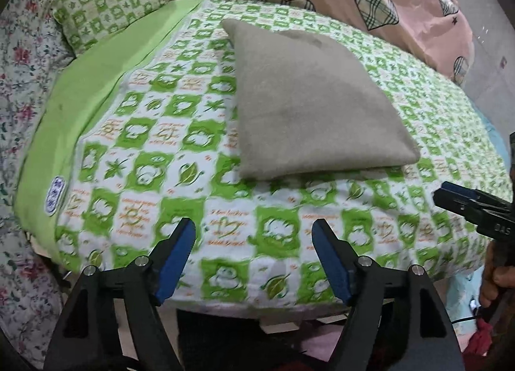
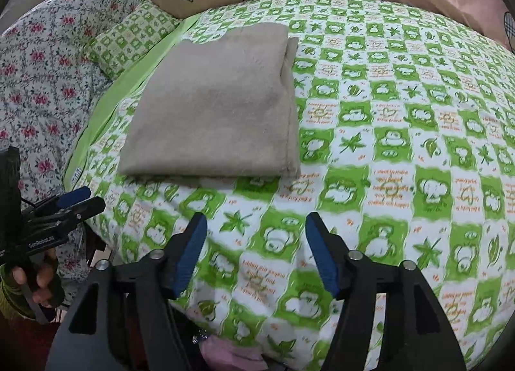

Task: Fold small clothes
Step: 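Open both grippers and pull them back from the folded sweater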

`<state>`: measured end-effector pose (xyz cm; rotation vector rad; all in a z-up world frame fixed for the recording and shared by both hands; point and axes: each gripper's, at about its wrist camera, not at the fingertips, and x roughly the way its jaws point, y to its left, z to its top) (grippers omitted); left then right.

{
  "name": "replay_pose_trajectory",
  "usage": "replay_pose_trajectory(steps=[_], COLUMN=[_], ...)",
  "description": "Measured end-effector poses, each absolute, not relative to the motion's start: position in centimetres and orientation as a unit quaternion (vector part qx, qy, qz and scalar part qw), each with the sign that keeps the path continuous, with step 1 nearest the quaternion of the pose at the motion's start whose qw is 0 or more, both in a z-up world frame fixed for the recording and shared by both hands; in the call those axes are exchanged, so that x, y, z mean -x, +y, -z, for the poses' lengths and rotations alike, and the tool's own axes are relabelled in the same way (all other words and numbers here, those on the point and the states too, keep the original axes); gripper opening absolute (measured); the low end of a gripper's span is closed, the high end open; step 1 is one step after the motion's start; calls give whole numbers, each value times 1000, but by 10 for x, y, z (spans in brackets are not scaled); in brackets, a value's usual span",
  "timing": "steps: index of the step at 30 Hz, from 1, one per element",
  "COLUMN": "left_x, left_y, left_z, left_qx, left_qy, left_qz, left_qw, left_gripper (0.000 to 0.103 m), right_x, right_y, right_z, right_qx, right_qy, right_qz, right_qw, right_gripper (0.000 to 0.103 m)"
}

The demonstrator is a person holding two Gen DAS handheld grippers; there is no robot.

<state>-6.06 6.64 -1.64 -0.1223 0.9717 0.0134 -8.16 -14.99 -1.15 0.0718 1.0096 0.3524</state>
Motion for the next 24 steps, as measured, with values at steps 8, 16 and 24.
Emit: replay_pose_trajectory(steps=[8,16,24], left_x=[64,50,21], left_y=[68,64,60], left_z=[14,3,-12], left_qx=[34,37,50], left_qy=[474,464,446], left_qz=[-35,-33,-30], left_qw=[879,885,893], left_gripper=[78,80,81], right_x=[88,77,55], right_y=[-145,-146,-138], right_z=[15,5,-9], right_qx=[-34,-38,-29], right_qy=[489,477,458], right_qz=[-173,-175,-186], right_qw=[854,860,869], right_gripper=[73,77,78])
